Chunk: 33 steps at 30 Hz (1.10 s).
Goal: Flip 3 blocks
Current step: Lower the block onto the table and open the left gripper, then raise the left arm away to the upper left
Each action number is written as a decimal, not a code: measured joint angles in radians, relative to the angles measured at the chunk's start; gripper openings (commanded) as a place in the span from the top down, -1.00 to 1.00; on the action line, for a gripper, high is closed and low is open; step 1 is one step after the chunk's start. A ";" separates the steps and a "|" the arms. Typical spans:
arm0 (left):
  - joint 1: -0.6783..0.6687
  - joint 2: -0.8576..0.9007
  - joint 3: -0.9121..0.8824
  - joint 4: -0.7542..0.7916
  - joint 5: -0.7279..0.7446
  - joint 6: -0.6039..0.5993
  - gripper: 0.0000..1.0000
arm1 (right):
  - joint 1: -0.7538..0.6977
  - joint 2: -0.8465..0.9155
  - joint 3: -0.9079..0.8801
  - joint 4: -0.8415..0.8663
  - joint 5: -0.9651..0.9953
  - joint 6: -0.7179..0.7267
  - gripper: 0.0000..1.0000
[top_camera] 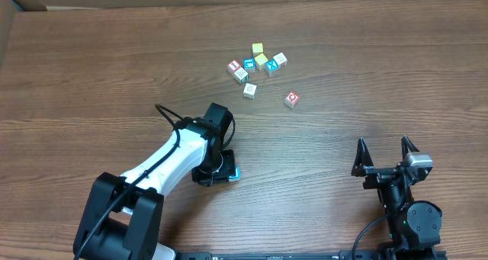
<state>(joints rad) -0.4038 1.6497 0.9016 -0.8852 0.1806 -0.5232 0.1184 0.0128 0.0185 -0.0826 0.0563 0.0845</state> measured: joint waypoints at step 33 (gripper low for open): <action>0.363 -0.055 0.443 0.016 -0.040 0.040 -1.00 | 0.000 0.000 0.000 0.000 0.000 0.000 -1.00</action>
<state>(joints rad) -0.0406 1.5944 1.3441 -0.8696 0.1402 -0.4828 0.1184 0.0128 0.0185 -0.0826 0.0563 0.0845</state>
